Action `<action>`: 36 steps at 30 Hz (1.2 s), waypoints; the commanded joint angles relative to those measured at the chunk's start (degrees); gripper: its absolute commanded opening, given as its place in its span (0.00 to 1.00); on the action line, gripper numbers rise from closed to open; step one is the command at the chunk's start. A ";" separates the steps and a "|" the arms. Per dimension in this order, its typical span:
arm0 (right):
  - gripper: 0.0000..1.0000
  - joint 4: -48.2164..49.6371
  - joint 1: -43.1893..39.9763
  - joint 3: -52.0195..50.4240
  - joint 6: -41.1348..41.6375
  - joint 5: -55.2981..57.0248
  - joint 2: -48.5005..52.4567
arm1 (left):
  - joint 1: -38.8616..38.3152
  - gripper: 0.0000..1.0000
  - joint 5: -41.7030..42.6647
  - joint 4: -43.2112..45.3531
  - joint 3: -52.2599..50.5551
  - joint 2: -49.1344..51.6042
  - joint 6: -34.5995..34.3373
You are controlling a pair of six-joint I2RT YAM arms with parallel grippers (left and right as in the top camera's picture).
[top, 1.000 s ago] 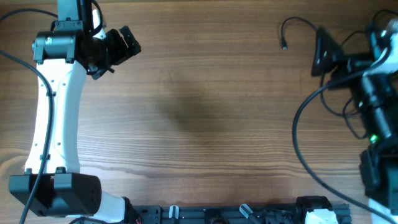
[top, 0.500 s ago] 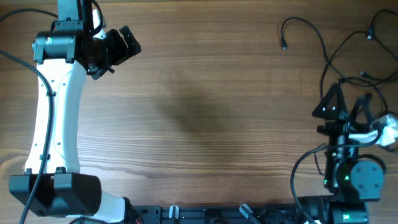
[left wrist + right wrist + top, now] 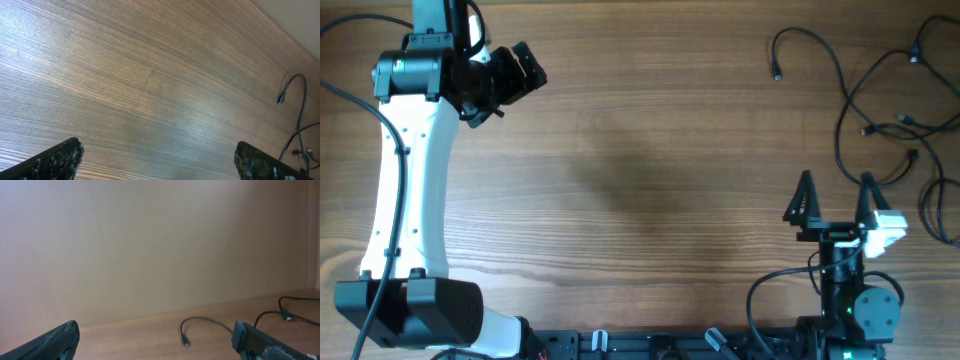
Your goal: Untangle cables
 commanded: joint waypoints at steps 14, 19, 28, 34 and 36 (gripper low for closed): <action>1.00 -8.20 0.28 -3.69 -18.95 -15.30 -0.98 | -0.22 1.00 0.26 0.11 -0.07 0.55 0.24; 1.00 -8.13 0.28 -3.67 -19.52 -15.32 -0.96 | -0.22 1.00 0.26 0.11 -0.07 0.55 0.24; 1.00 -8.13 0.28 -3.67 -19.54 -15.32 -0.96 | -0.22 1.00 0.26 0.11 -0.07 0.55 0.24; 1.00 -8.13 0.28 -3.67 -19.52 -15.32 -0.96 | -0.22 1.00 0.26 0.11 -0.07 0.55 0.24; 1.00 -8.13 0.28 -3.67 -19.52 -15.32 -0.96 | -0.22 1.00 0.26 0.11 -0.07 0.55 0.24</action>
